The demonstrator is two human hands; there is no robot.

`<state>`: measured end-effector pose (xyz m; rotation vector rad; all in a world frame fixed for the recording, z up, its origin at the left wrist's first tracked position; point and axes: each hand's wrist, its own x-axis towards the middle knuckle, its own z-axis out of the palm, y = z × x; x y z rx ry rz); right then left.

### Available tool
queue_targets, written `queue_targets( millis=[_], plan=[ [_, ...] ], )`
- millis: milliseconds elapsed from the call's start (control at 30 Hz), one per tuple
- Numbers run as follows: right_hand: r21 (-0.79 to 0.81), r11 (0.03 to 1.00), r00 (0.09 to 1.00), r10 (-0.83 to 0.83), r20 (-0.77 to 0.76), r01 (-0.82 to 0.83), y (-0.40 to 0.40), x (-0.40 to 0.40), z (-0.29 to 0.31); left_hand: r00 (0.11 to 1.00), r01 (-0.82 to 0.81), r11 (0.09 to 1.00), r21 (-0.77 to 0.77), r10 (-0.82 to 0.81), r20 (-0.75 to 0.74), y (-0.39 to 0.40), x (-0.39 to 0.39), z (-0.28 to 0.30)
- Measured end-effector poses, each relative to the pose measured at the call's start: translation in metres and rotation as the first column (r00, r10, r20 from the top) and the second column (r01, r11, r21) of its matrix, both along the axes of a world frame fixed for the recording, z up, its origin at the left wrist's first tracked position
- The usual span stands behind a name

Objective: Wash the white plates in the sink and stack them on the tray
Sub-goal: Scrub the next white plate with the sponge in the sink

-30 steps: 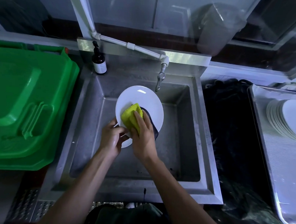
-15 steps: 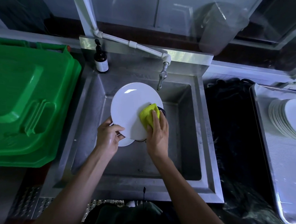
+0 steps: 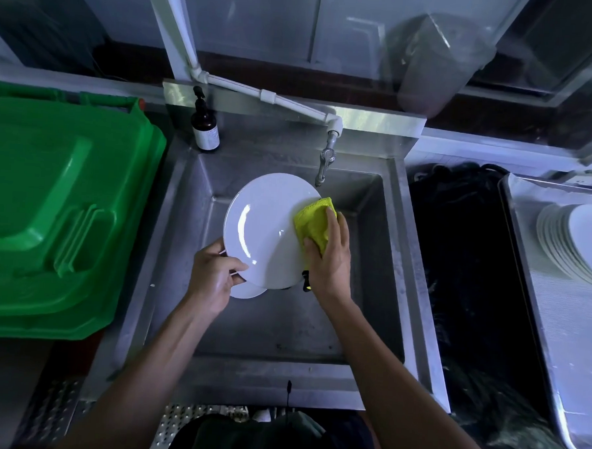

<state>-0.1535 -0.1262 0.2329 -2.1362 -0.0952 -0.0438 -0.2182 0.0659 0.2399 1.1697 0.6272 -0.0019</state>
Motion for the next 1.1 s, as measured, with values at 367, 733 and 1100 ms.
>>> queue_targets(
  millis=[367, 733, 1100],
  plan=[
    [-0.070, 0.977, 0.974, 0.206, 0.094, -0.200, -0.009, 0.032, 0.015, 0.967, 0.252, 0.950, 0.184, -0.240, -0.085, 0.030, 0.007, 0.001],
    [-0.340, 0.855, 0.845, 0.480, 0.236, -0.391, -0.006, 0.040, 0.039, 0.896, 0.435, 0.804, 0.406, -0.429, -0.112, 0.038, 0.028, 0.015],
    [-0.366, 0.875, 0.818, 0.447, 0.363, -0.316, -0.005, 0.038, 0.041, 0.897, 0.413, 0.716, 0.563, -0.427, -0.115, 0.041, 0.041, 0.026]
  ],
)
